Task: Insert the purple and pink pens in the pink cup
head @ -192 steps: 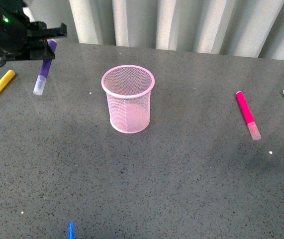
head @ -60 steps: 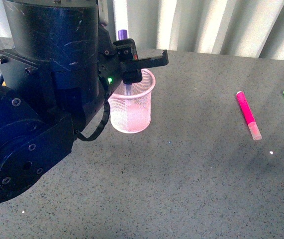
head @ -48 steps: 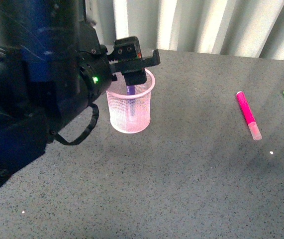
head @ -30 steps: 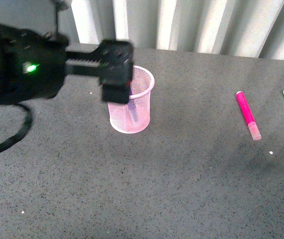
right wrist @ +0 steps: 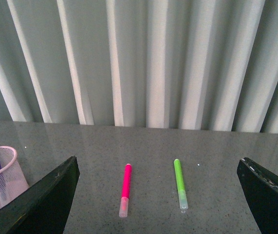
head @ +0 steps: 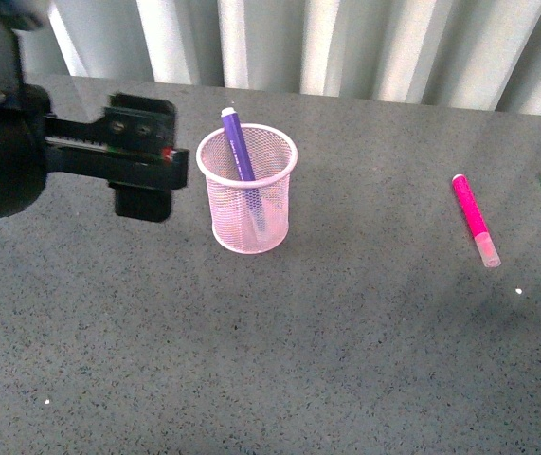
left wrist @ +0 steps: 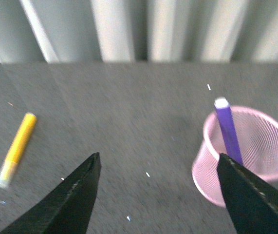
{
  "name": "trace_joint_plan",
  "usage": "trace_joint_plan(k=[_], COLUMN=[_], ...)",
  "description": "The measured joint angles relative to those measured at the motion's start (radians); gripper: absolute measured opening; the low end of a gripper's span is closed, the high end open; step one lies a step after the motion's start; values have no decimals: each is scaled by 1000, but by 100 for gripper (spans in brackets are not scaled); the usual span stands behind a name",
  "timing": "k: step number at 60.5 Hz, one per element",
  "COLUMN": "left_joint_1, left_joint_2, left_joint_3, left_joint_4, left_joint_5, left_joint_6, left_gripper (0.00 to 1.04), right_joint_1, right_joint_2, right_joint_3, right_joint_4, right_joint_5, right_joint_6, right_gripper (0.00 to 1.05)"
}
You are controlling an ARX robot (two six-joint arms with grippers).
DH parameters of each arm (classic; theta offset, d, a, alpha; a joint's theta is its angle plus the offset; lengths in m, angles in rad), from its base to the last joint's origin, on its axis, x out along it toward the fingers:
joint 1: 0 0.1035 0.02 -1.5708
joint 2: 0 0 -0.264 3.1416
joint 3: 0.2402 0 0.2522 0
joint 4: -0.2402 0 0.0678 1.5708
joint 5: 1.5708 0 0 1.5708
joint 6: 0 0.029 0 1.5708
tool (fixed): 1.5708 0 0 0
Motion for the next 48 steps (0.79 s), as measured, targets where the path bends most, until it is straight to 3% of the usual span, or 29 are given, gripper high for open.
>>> trace_joint_plan(k=[2,6,22,48], left_joint_1=[25,60,170,316], left_joint_2=[-31,-101,-338,-752], left_joint_3=[-42,-82,-224,-324], left_joint_4=[101,153,59,-249], left_joint_5=[6,27,142,293], left_joint_6=[4,7,18,21], left_gripper=[64,53,4,4], right_joint_1=[0,0,0,0], right_joint_2=[0,0,0,0], right_joint_3=[0,0,0,0], right_joint_4=[0,0,0,0], right_joint_5=[0,0,0,-1], right_joint_6=[0,0,0,0], right_gripper=[98,98,98,98])
